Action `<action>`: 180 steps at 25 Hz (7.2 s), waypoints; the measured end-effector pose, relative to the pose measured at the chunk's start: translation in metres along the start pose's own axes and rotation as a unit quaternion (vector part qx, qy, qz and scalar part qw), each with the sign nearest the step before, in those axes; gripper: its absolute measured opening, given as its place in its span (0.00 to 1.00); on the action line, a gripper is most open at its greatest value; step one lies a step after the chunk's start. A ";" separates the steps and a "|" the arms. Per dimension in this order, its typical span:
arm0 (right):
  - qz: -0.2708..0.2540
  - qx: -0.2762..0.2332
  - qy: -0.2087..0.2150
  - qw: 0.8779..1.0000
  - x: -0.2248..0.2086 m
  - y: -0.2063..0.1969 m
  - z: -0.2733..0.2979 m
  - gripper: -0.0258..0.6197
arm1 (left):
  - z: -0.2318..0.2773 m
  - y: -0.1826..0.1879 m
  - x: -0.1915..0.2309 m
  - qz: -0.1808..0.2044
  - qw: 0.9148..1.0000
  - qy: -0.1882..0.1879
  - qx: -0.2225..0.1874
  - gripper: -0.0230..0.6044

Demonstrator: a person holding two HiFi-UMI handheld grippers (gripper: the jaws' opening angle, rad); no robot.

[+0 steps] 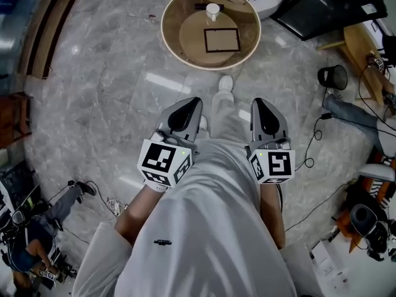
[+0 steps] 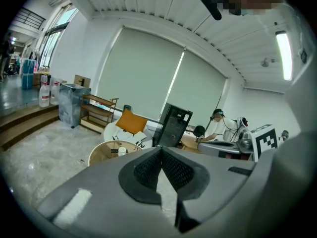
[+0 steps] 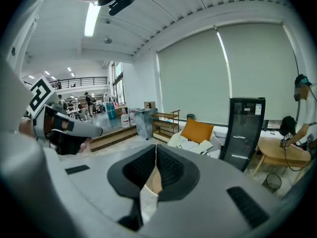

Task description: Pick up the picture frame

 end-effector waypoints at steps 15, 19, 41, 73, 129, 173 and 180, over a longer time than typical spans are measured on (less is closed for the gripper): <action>-0.002 0.031 0.065 0.997 -0.149 0.020 0.175 0.05 | 0.188 0.078 0.027 0.018 0.996 0.042 0.078 0.04; -0.030 0.034 0.107 0.993 -0.166 0.035 0.218 0.05 | 0.227 0.078 0.035 0.006 0.994 0.050 0.101 0.04; -0.016 0.141 0.114 0.983 -0.197 -0.085 0.332 0.05 | 0.351 0.027 0.117 -0.015 0.989 0.051 0.140 0.04; 0.041 0.259 0.065 0.963 -0.212 -0.317 0.432 0.21 | 0.450 -0.175 0.216 -0.054 0.975 0.081 0.202 0.04; 0.221 0.293 0.014 0.930 -0.245 -0.399 0.444 0.10 | 0.469 -0.220 0.220 -0.046 0.969 0.067 0.234 0.04; 0.097 -0.055 -0.109 0.988 -0.235 0.124 0.210 0.10 | 0.264 0.174 0.074 0.030 0.999 0.034 -0.017 0.04; 0.090 -0.079 -0.127 0.985 -0.226 0.143 0.203 0.10 | 0.248 0.196 0.081 0.046 0.998 0.020 -0.033 0.04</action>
Point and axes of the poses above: the fingertips, and each gripper's own axes: z forward along the fingers, x to its left, y out of its top, the point moved 2 cm from there along -z, backward along the fingers
